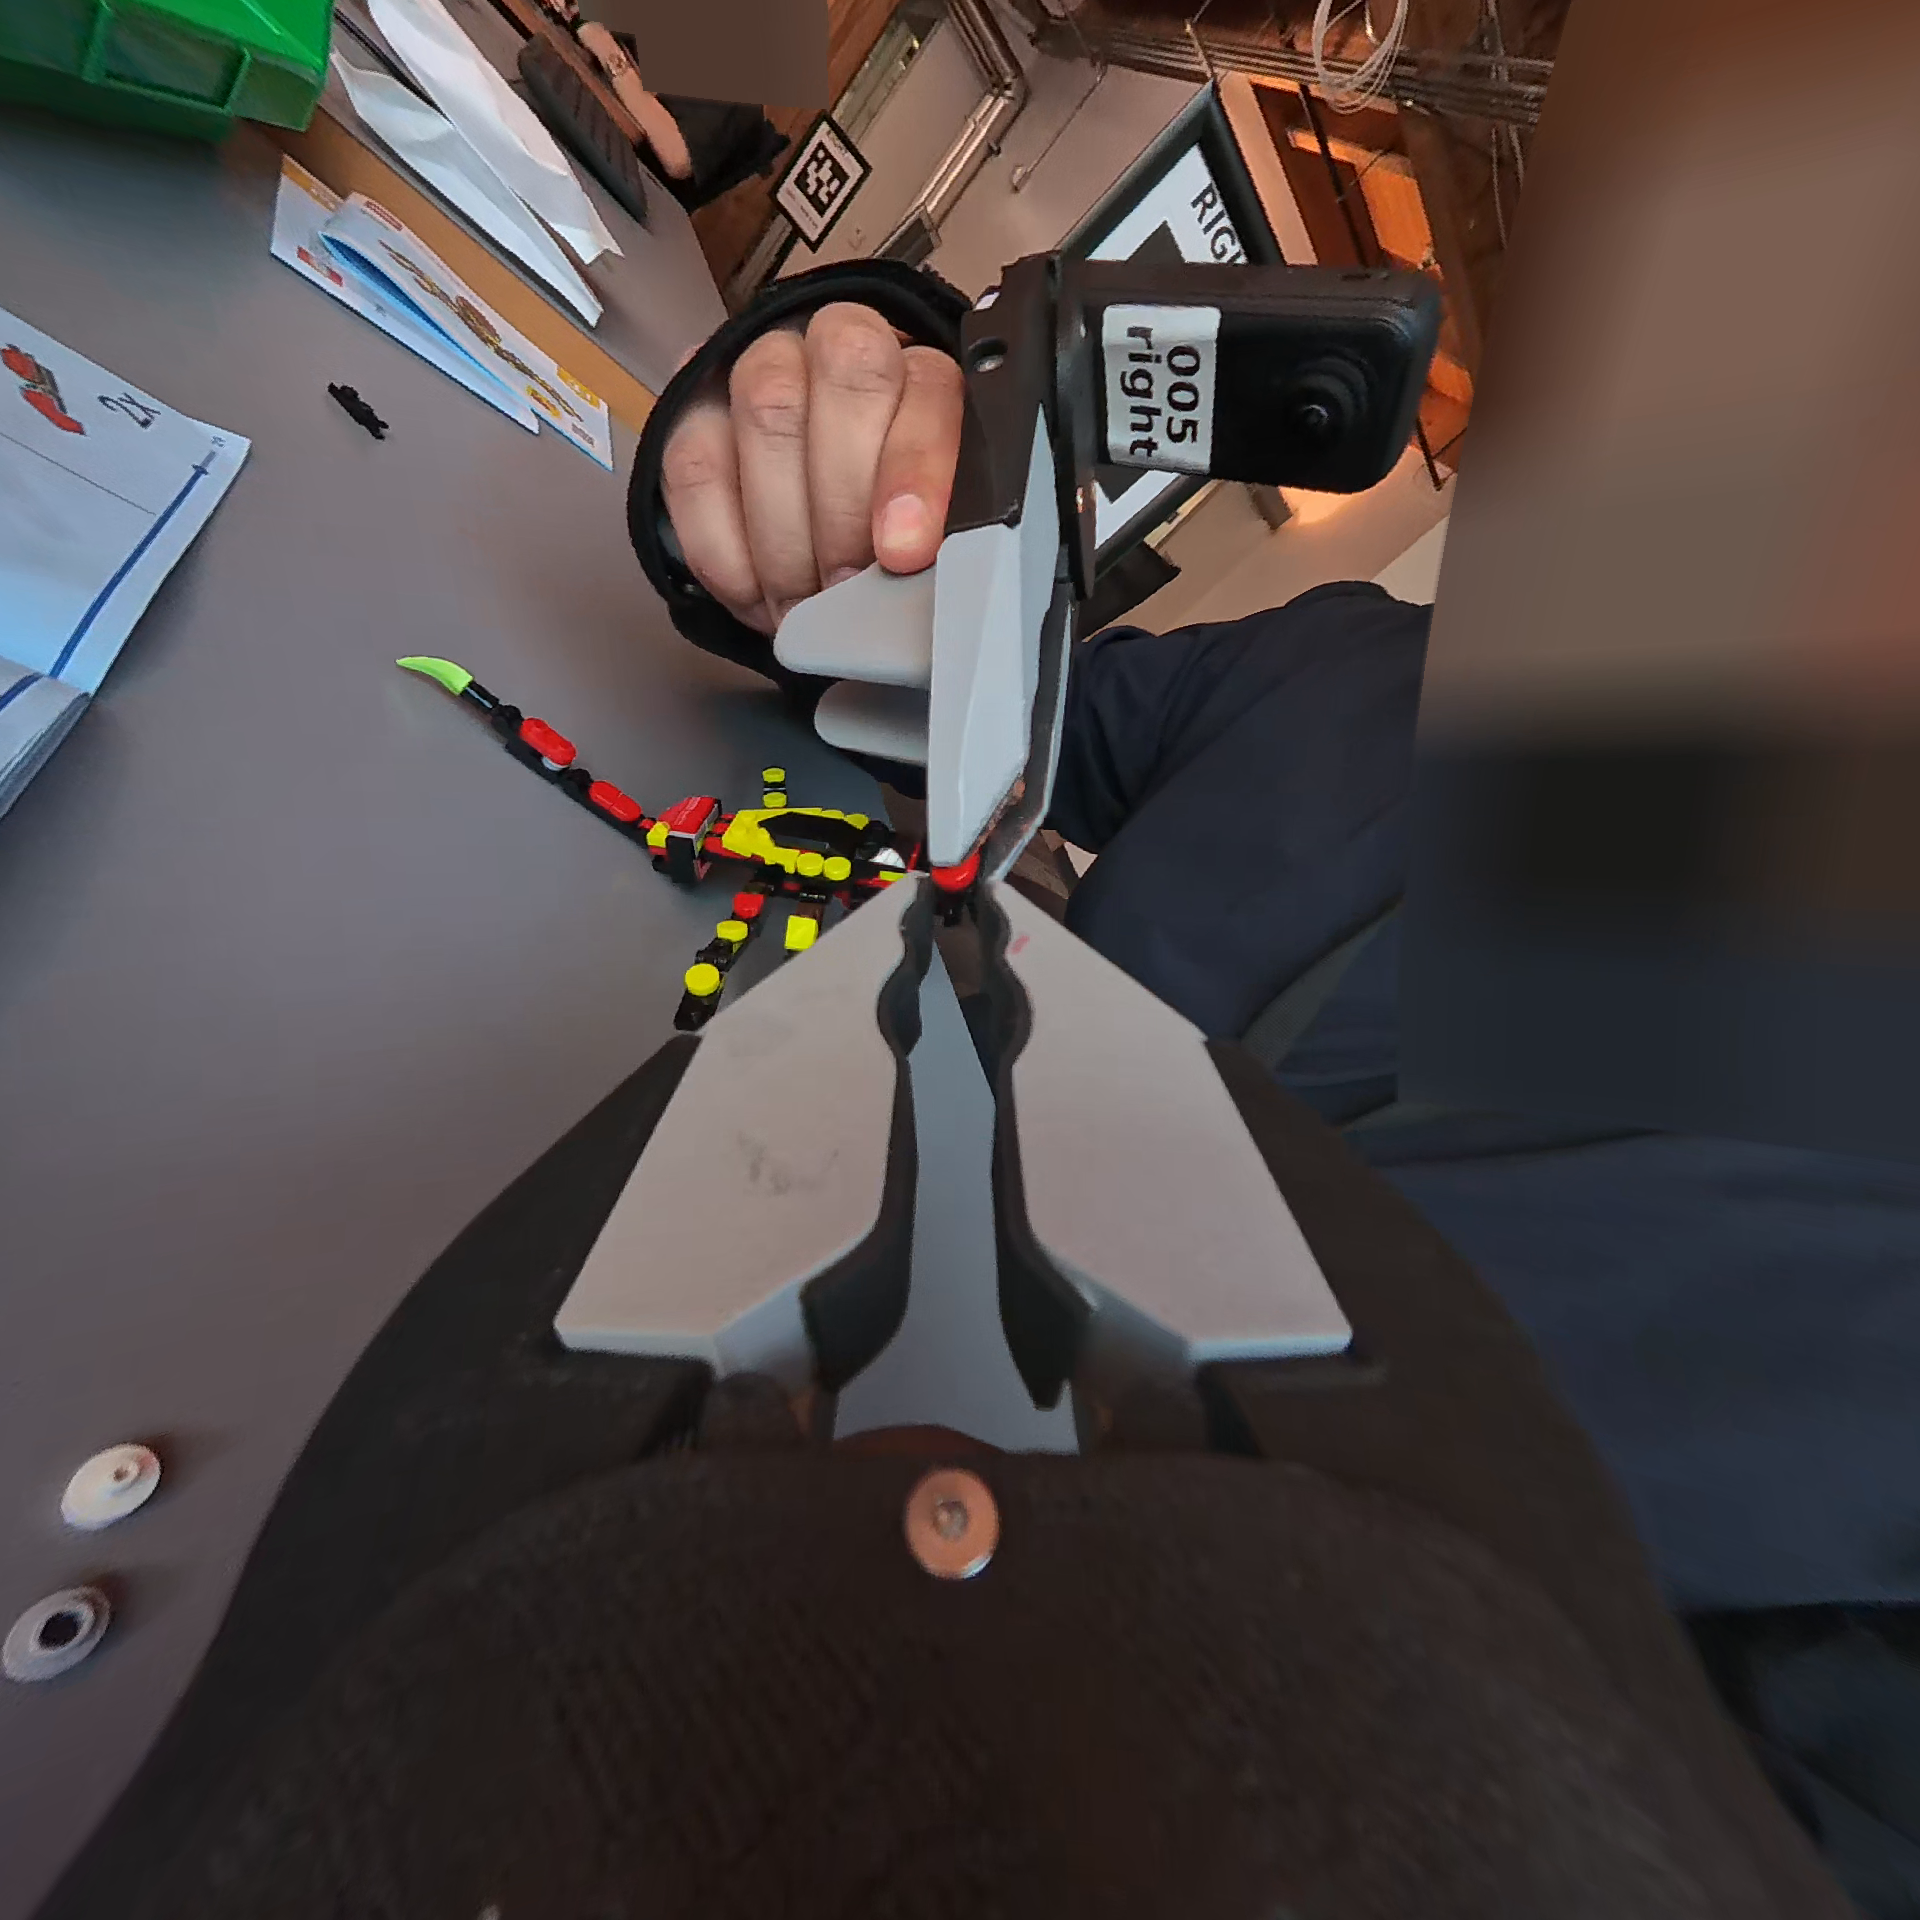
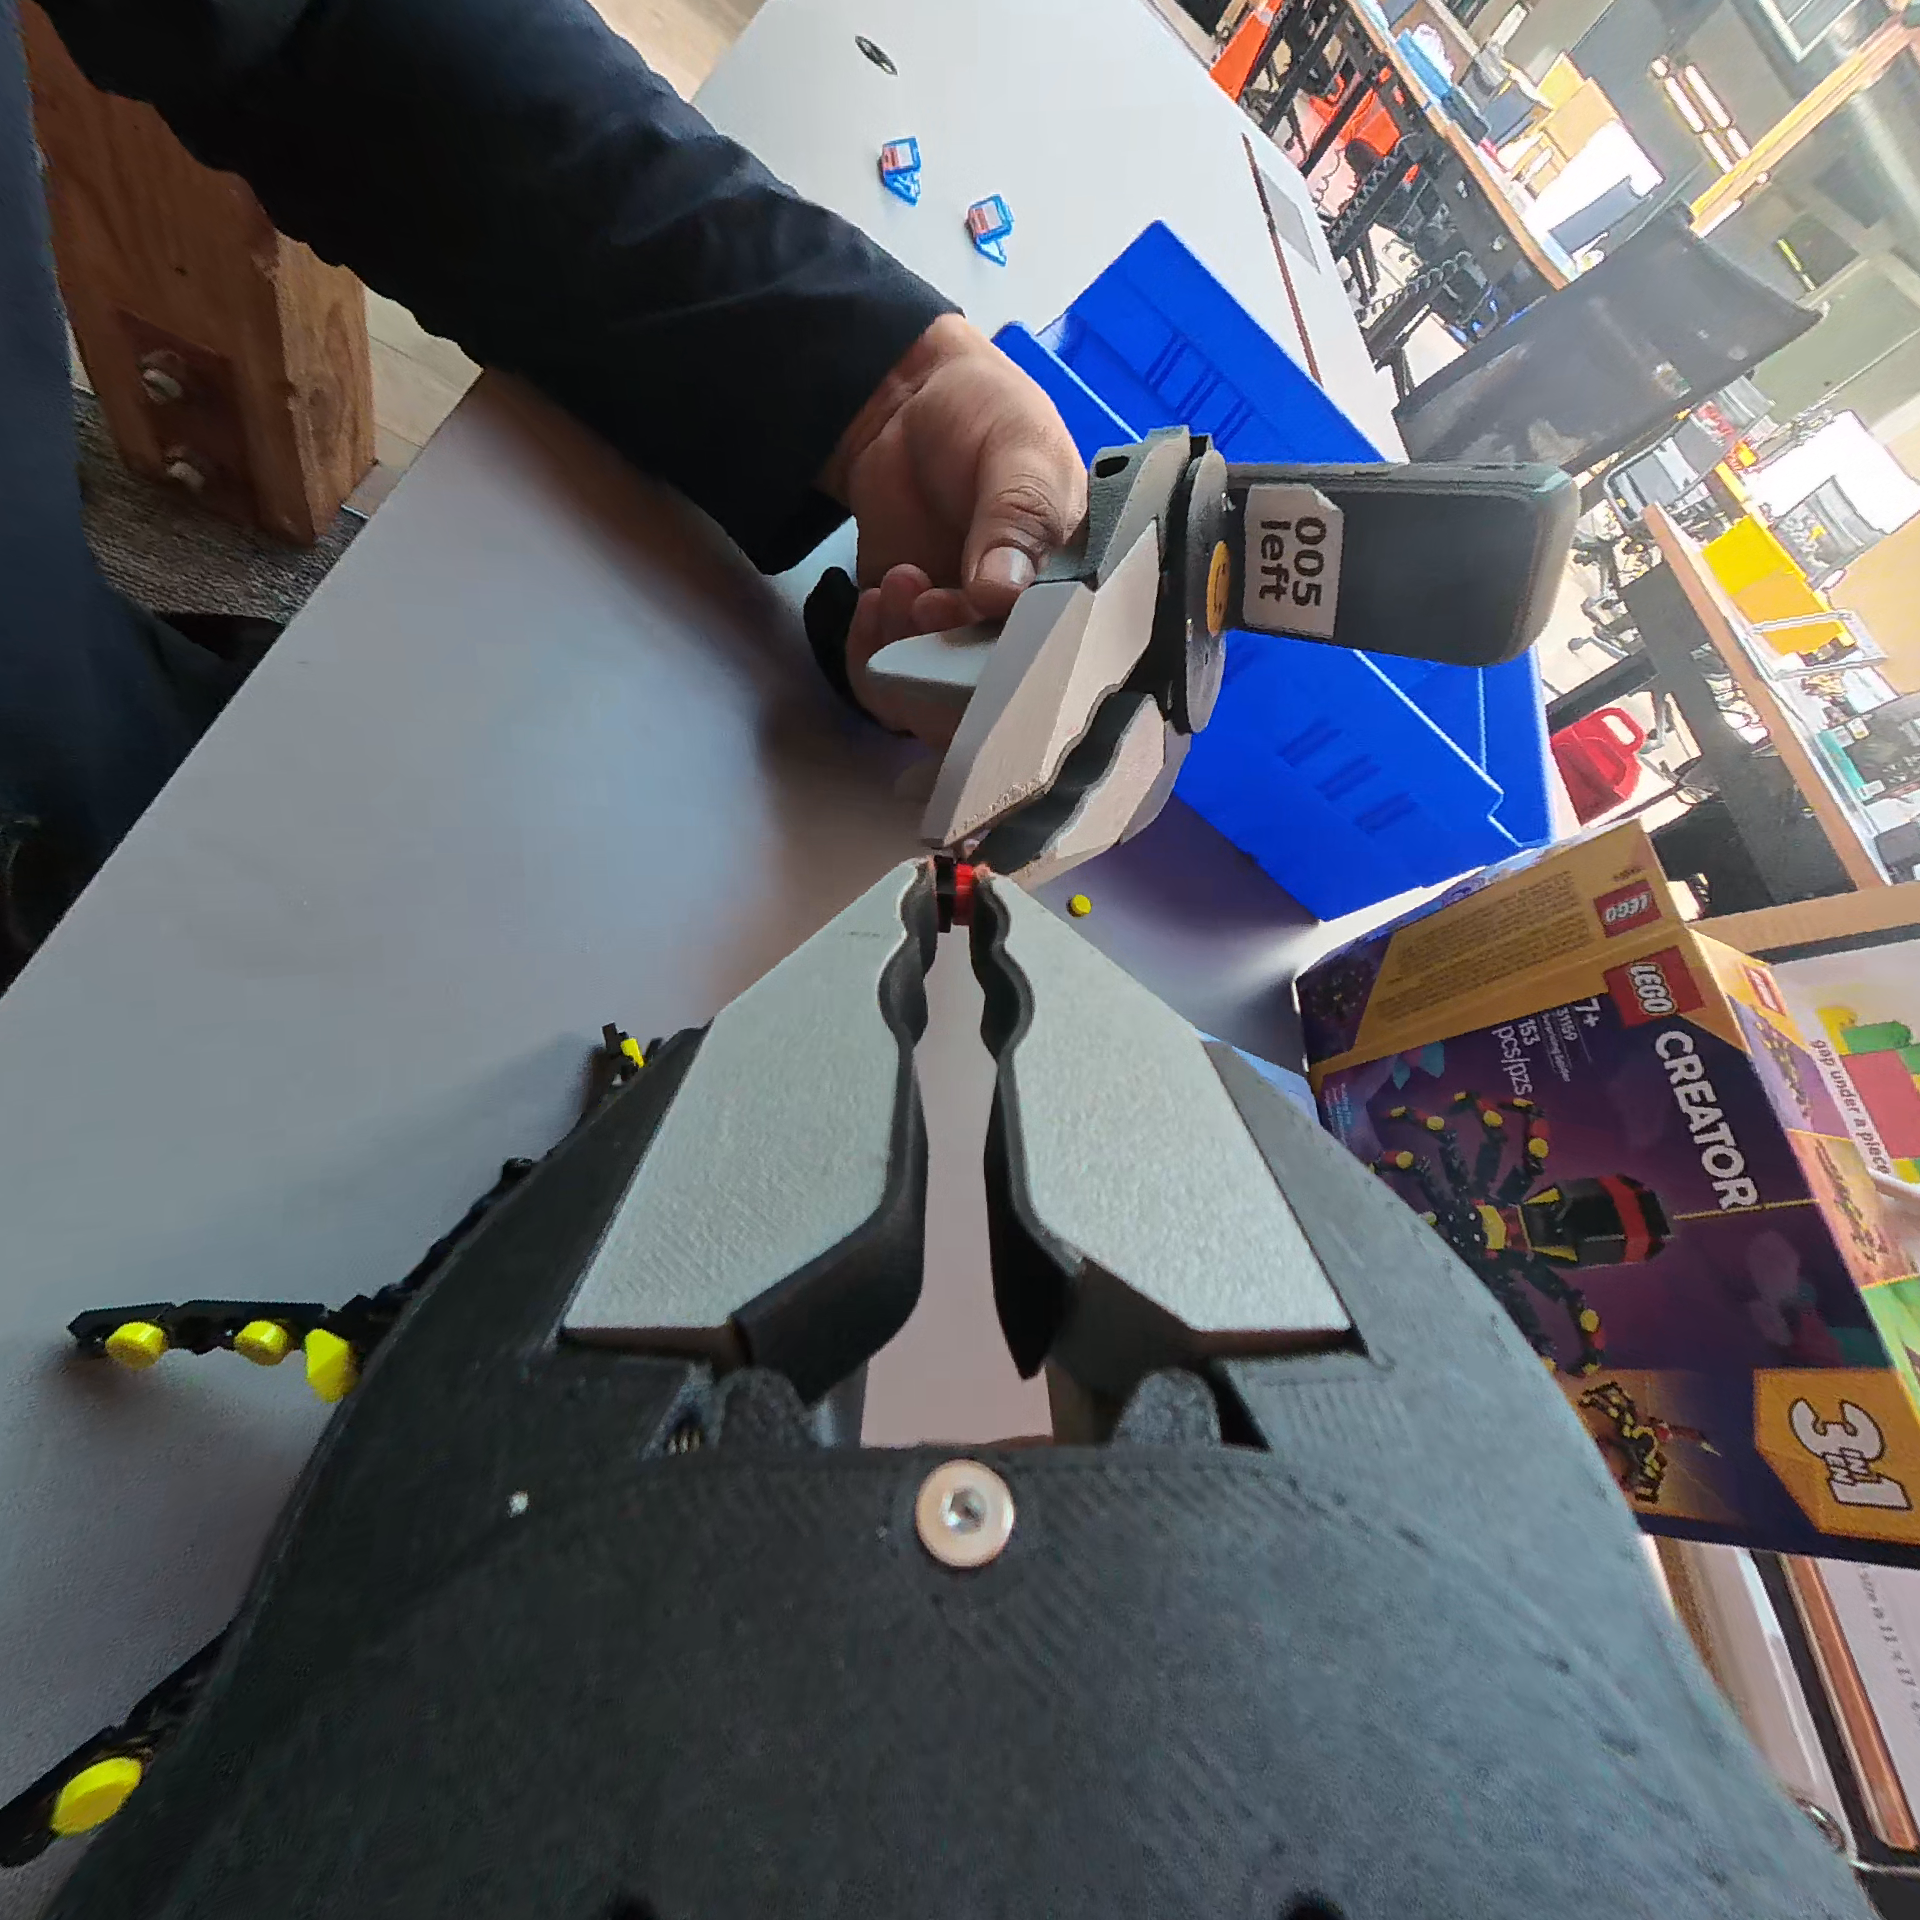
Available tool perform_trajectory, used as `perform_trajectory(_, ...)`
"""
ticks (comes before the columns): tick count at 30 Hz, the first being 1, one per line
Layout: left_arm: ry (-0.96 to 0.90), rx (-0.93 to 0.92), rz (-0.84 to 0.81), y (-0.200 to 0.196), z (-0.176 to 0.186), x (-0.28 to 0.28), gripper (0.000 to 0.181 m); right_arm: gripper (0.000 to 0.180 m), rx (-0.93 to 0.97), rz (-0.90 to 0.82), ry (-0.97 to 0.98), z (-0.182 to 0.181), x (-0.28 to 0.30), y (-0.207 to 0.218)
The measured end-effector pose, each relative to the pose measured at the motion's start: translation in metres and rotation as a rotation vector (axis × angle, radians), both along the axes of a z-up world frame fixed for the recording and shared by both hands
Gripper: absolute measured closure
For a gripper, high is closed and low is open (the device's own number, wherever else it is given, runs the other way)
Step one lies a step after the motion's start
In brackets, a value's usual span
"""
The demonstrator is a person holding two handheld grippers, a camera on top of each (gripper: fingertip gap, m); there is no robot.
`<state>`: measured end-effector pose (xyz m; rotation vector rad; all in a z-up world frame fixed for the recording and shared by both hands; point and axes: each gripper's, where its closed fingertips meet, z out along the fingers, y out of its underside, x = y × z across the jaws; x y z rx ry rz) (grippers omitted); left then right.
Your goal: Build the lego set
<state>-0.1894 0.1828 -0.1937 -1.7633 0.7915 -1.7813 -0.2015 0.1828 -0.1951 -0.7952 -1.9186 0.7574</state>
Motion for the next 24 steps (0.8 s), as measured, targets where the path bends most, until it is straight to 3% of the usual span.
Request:
perform_trajectory(17, -0.14, -0.037, 0.012, 0.004, 0.022, -0.007, 0.181, 0.175, -0.021, 0.041, 0.216, 0.025, -0.001, 0.001)
perform_trajectory(21, -0.155, -0.053, 0.01, 0.005, 0.024, -0.007, 0.166, 0.176, -0.027, 0.035, 0.211, 0.024, 0.0, 0.003)
perform_trajectory(24, -0.151, -0.042, 0.042, 0.009, 0.025, -0.009, 0.17, 0.175, -0.047, 0.026, 0.224, 0.027, 0.0, 0.005)
